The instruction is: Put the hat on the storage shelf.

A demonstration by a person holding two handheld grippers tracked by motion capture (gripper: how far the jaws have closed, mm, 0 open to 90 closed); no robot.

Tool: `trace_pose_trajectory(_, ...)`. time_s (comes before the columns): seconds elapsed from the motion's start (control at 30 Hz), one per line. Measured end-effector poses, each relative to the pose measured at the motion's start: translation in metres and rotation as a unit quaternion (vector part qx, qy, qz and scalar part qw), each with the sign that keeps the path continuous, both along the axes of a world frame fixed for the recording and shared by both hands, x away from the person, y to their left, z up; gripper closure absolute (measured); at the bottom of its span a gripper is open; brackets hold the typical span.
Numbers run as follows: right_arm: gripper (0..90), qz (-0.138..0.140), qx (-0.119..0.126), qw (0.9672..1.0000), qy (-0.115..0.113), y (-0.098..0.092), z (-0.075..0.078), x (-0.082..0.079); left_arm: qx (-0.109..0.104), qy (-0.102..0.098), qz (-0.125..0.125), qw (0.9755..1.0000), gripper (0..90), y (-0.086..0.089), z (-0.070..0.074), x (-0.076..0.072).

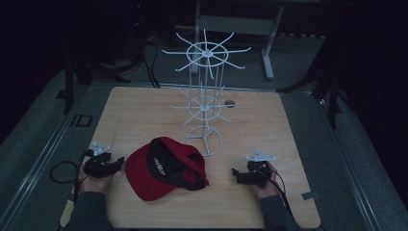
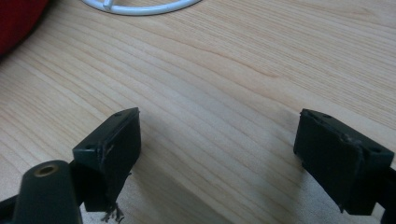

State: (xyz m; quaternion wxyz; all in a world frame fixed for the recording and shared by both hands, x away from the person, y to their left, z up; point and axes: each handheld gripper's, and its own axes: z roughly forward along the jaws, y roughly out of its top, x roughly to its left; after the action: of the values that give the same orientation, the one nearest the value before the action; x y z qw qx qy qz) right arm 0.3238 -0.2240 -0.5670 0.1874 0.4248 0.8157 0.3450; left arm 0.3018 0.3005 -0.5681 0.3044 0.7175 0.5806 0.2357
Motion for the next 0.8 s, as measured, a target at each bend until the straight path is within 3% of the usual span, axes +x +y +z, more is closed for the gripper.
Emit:
trace_pose_trajectory(0.17, 14.7, 0.0, 0.0, 1.0, 0.0, 0.0, 0.0, 0.0, 0.0, 0.005, -0.007, 1.0, 50.9, 0.001, 0.002, -0.002)
trace_pose_trajectory(0.23, 14.7, 0.0, 0.0, 1.0, 0.0, 0.0, 0.0, 0.0, 0.0, 0.017, -0.004, 0.9998, 52.9, 0.0, 0.005, -0.004)
trace_pose_trajectory(0.33, 14.7, 0.0, 0.0, 1.0, 0.001, 0.0, 0.0, 0.0, -0.009, 0.019, -0.008, 0.9997, 54.2, -0.001, 0.007, -0.006)
trace_pose_trajectory(0.63, 14.7, 0.0, 0.0, 1.0, 0.0, 0.0, 0.0, 0.0, -0.01, -0.016, -0.024, 0.9995, 52.9, -0.005, 0.035, -0.019)
trace_pose_trajectory(0.8, 14.7, -0.001, 0.0, 1.0, 0.0, 0.0, 0.0, 0.001, -0.032, -0.035, -0.036, 0.9982, 52.8, -0.005, 0.048, -0.025)
